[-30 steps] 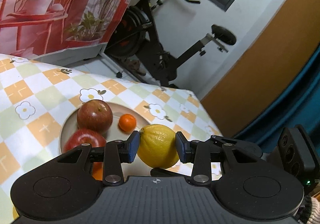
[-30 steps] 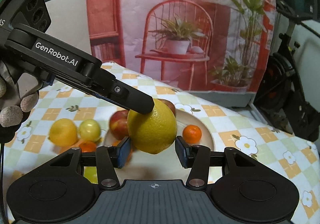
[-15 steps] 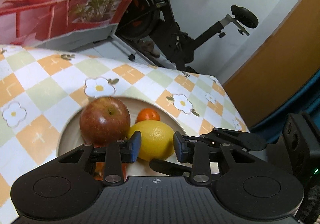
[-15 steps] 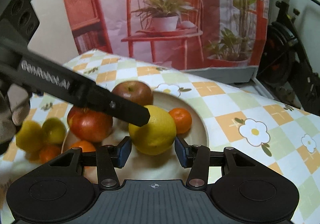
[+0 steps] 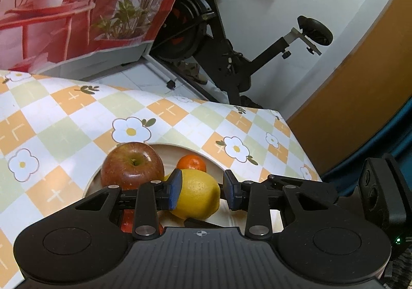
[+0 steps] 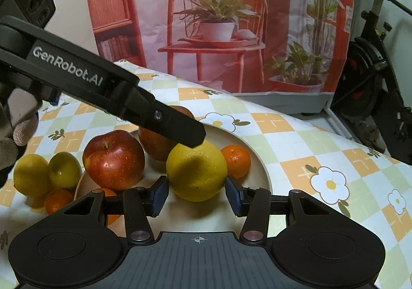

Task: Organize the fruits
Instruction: 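Open both grippers to release the lemon on the plate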

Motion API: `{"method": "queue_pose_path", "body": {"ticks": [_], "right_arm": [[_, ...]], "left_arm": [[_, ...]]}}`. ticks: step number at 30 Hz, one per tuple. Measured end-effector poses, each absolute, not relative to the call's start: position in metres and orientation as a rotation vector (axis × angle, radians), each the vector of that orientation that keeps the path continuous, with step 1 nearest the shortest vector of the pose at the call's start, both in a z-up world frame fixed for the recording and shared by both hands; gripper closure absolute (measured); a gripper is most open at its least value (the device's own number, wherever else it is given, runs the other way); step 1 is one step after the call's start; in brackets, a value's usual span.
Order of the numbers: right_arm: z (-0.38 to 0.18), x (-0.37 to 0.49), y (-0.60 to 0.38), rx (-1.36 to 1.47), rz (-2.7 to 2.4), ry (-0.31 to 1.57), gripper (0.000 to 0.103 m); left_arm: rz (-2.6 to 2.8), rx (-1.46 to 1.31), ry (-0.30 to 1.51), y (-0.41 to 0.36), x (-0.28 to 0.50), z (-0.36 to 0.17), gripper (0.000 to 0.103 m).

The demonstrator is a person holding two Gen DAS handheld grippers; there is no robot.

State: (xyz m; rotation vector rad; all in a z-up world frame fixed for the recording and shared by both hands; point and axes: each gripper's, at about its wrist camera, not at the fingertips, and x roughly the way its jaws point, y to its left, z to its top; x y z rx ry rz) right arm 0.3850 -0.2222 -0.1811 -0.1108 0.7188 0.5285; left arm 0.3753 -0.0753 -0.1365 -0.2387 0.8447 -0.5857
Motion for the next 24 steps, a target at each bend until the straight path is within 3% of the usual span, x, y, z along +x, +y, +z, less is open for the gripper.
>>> {"method": "queue_pose_path", "body": {"ticks": [12,24], "right_arm": [[-0.153,0.342,-0.241,-0.052,0.48,0.656,0.058],[-0.16,0.225,-0.305,0.148,0.327,0.509,0.058]], "left_arm": [[-0.536,-0.175,0.743,-0.052,0.336,-0.104,0.067],[-0.392,-0.032,0.602,-0.033,0.261,-0.089,0.066]]}}
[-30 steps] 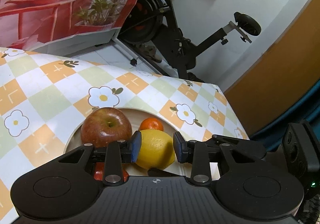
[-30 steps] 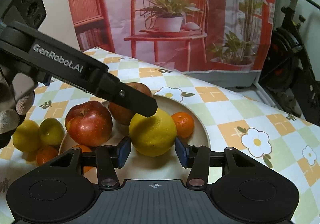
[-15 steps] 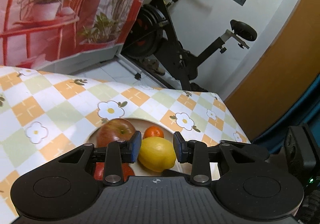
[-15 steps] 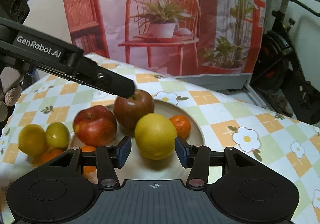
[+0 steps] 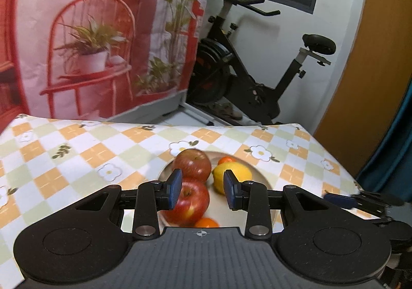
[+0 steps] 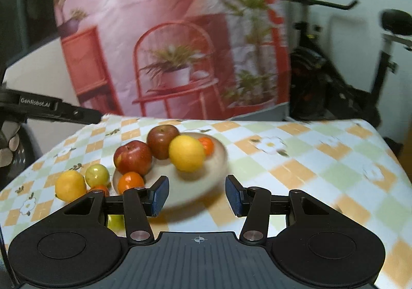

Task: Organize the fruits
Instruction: 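Open both grippers to release the lemon on the plate, then move the right gripper to a tangerine on the table and close on it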

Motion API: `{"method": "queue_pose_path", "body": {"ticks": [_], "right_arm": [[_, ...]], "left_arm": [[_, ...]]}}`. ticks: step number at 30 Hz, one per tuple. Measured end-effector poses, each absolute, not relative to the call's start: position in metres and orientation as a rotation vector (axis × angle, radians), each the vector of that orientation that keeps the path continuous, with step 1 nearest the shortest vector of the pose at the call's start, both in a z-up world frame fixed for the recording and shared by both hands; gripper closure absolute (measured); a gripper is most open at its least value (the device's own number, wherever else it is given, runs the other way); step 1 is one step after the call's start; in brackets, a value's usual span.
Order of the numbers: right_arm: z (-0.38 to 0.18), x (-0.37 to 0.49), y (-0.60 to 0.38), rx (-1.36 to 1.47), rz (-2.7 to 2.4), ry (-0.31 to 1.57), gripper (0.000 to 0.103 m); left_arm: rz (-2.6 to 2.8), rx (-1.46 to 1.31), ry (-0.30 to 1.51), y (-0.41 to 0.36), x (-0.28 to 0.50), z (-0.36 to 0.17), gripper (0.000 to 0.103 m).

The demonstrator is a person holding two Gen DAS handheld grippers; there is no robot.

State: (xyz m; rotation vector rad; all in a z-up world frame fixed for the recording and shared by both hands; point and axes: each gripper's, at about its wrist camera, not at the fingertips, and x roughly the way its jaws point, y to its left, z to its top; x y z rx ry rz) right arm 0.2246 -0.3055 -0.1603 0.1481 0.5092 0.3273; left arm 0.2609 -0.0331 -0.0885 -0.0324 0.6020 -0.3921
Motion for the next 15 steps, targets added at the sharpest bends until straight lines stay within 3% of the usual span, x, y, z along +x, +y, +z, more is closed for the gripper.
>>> {"method": "queue_pose_path", "body": {"ticks": [11,15], "right_arm": [[-0.195,0.138,-0.316,0.03,0.249,0.475,0.056],[-0.198,0.13,-0.308,-0.04,0.304,0.467,0.052]], "left_arm": [[-0.303,-0.061,0.566,-0.03,0.201,-0.098,0.065],[-0.261,-0.056,0.567,-0.029,0.182,-0.105,0.06]]}}
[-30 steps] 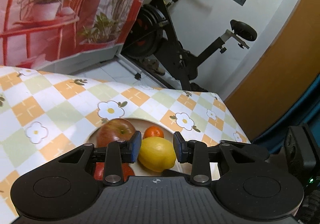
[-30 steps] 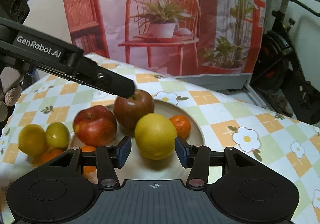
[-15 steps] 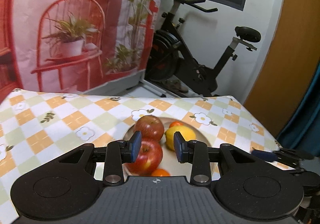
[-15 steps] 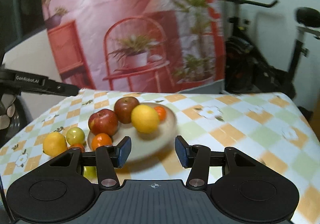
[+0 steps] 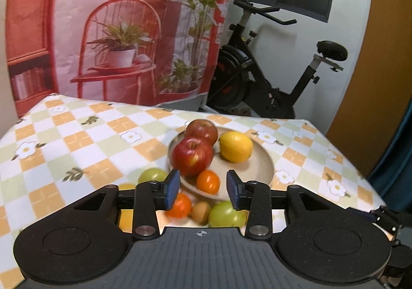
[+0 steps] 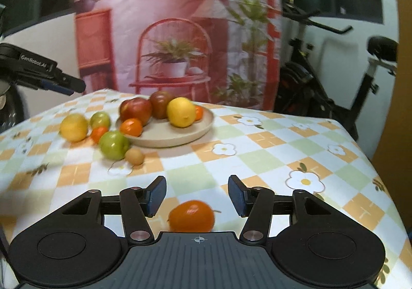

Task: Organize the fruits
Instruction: 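Move the right gripper to a tangerine on the table and close on it, then hold the tangerine in the right gripper while the left gripper grasps a green apple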

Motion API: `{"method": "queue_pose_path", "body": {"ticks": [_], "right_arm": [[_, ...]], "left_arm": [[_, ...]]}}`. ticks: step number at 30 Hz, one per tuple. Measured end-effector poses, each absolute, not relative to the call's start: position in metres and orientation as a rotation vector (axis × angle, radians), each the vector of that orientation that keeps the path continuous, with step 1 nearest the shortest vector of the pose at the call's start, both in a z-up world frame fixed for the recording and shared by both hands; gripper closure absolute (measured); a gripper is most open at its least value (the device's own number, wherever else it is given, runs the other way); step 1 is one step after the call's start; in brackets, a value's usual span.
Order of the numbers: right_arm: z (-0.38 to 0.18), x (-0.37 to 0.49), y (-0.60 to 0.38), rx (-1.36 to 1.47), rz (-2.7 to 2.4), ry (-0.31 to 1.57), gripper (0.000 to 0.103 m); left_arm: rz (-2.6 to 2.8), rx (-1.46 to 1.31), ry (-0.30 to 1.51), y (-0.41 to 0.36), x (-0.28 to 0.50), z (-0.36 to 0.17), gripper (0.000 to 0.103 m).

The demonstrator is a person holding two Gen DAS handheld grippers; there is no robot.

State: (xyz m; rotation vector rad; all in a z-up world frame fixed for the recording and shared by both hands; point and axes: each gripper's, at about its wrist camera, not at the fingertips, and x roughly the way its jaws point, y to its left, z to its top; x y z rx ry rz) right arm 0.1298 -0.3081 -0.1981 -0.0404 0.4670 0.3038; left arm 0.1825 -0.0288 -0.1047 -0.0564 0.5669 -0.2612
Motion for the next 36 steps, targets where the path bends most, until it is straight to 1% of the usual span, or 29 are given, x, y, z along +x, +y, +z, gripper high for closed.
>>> {"method": "queue_pose_path", "body": {"ticks": [3,8,13,14,15,26,32,34,36], "right_arm": [[-0.202,0.127,-0.306,-0.058,0.338,0.479,0.05],[-0.208,0.126,-0.301,-0.09,0.342,0.489,0.05],[-0.21,0.132,-0.304,-0.066,0.332,0.516,0.049],[-0.211,0.132,-0.305,-0.063,0.332,0.522,0.049],[-0.212,0.133,-0.305,-0.063,0.334,0.527,0.049],[-0.214,0.136,-0.304,-0.068,0.343,0.545,0.05],[-0.214,0.136,-0.304,-0.071,0.345,0.547,0.051],[-0.214,0.136,-0.303,-0.074,0.344,0.552,0.054],[-0.214,0.137,-0.303,-0.074,0.346,0.554,0.055]], "left_arm": [[-0.229,-0.029,0.565,-0.028,0.173,-0.107,0.06],[-0.203,0.013,0.567,-0.034,0.162,-0.11,0.06],[-0.224,0.047,0.561,-0.042,0.153,-0.112,0.054],[-0.231,0.053,0.561,-0.044,0.152,-0.113,0.053],[-0.24,0.059,0.56,-0.045,0.149,-0.114,0.049],[-0.242,0.072,0.575,-0.044,0.148,-0.122,0.048],[-0.245,0.089,0.586,-0.047,0.149,-0.125,0.047],[-0.247,0.103,0.585,-0.049,0.148,-0.125,0.047],[-0.253,0.114,0.586,-0.051,0.148,-0.126,0.045]]}}
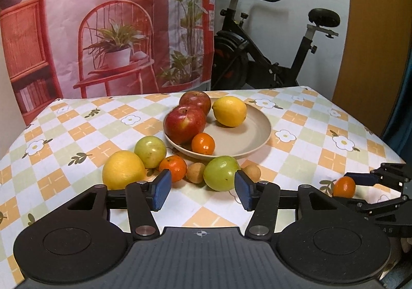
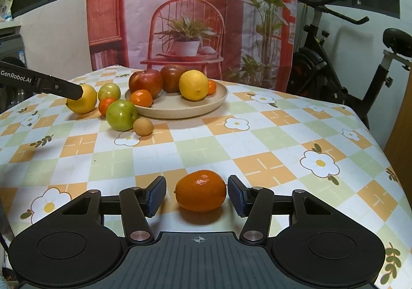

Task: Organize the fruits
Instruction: 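Hold the tangerine in the right gripper while the left gripper grasps a green apple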

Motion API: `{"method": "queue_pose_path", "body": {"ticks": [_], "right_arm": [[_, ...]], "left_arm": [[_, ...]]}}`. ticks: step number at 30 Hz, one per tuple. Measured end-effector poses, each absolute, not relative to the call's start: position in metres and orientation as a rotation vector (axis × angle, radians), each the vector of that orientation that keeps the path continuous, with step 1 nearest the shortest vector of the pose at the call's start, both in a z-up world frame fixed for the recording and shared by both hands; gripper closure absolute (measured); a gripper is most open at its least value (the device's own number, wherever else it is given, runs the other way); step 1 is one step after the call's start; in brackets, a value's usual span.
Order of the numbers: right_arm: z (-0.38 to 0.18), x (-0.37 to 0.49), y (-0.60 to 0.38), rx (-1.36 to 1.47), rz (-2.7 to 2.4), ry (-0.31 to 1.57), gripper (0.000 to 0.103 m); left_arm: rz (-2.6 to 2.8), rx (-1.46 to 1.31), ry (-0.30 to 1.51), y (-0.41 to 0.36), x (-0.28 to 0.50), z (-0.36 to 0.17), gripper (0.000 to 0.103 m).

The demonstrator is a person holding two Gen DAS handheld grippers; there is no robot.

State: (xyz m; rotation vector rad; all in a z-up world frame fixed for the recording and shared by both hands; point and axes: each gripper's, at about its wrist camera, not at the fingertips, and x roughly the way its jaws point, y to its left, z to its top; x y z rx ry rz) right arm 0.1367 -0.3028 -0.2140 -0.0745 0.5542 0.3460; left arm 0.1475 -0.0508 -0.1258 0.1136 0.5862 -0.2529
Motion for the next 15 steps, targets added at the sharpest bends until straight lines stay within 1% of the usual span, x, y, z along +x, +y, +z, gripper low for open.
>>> {"method": "queue_pose_path", "body": {"ticks": [3,9,15], "right_arm": [[-0.214,0.1368,-0.3023,-0.076,0.351,0.555,0.057],[-0.2145,0.1364,-0.3024,-0.083,0.352,0.554,0.057],[-0.2145,0.1372,-0.3016,-0.096,0.364,0.564,0.057]], "left_arm": [[-0.261,0.125,0.589,-0.0528,0.147,-0.127,0.044],[-0.282,0.137,0.597,-0.0577,0.1482,-0.1311,0.04],[-0.278,0.105,0.622,-0.0566,0.1546,-0.1358,0.04]]}}
